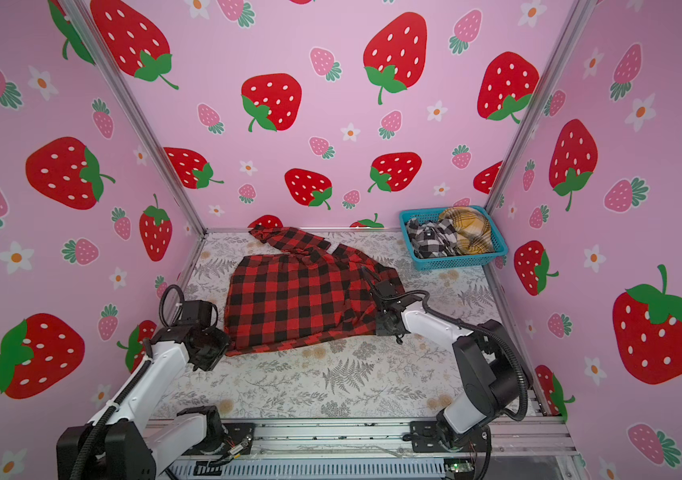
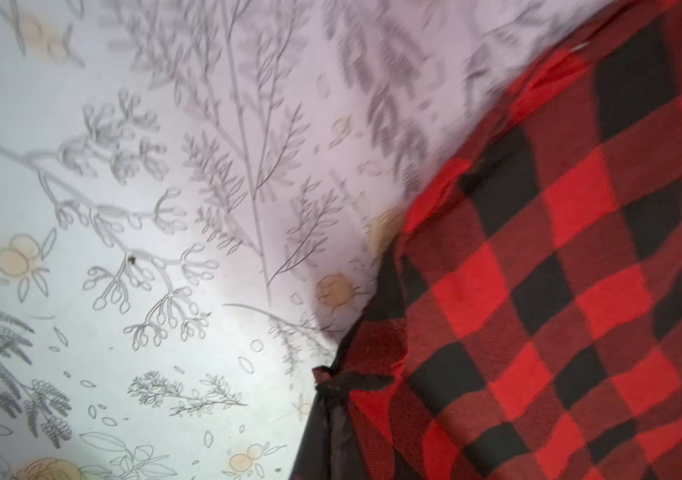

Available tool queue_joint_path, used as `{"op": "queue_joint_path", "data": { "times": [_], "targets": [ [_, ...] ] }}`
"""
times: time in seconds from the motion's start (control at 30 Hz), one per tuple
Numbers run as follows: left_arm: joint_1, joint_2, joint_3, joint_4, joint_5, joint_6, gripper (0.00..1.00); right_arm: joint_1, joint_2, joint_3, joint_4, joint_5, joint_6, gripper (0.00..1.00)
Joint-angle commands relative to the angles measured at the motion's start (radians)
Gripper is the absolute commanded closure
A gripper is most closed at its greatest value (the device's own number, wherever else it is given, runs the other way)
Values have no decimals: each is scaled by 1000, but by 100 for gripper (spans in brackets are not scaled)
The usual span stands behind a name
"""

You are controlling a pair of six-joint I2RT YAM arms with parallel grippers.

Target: Fold and stack the long sleeve shirts

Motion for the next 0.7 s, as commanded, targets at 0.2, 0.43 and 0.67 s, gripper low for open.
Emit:
{"op": "queue_joint_path", "data": {
  "times": [0.2, 0.43, 0.67],
  "targets": [
    [26, 233, 207, 96, -98, 46, 100, -78, 161, 228, -3, 55, -44, 100],
    [23, 464, 299, 231, -70, 104, 100, -80, 326, 331, 7, 34, -50, 100],
    [23, 577, 408, 262, -31, 135, 100, -79, 350, 325, 6, 20, -47, 100]
  ]
}}
